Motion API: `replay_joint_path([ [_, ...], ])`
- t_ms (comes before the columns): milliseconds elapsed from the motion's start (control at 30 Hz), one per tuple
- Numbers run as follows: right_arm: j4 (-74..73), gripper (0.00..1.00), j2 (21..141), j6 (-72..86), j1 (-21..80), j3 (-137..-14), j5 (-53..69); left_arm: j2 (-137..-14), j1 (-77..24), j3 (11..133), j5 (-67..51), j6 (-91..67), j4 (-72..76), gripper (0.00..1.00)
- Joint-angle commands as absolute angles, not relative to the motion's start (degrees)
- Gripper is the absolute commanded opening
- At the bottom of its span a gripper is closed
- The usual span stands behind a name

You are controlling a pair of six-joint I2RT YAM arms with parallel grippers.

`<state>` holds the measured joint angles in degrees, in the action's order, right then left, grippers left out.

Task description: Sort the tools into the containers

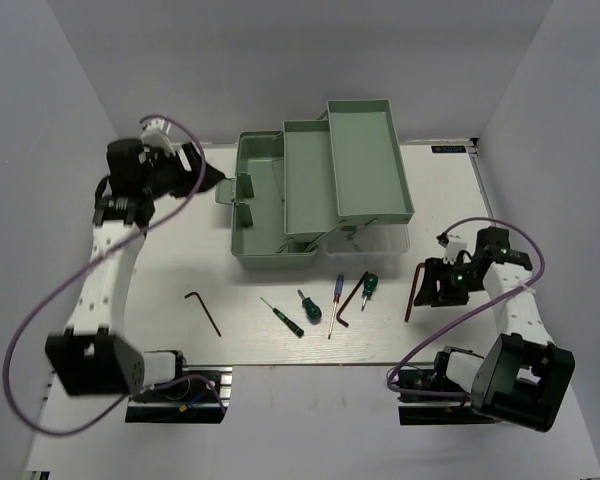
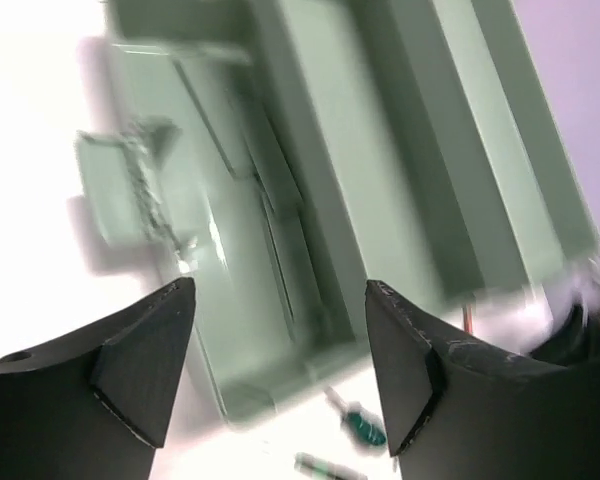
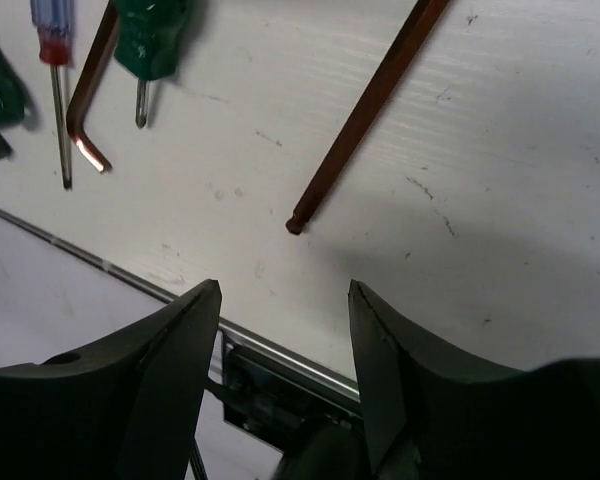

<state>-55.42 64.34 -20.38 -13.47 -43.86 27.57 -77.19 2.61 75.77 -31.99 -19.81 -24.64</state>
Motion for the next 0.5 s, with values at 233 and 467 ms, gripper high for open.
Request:
replay_joint_path([
  [233,-35.3,0.60,71.6,-0.9,-9.7,-41.1,20.4,-52.3,-3.4,54.0,-27.8,-14.9,-34.3,0.75],
  [467,-30.2,0.58,76.4,4.3,-4.2,-41.1,12.0,-51.8,-4.7,54.0,-27.8,-14.4,-36.4,0.75],
])
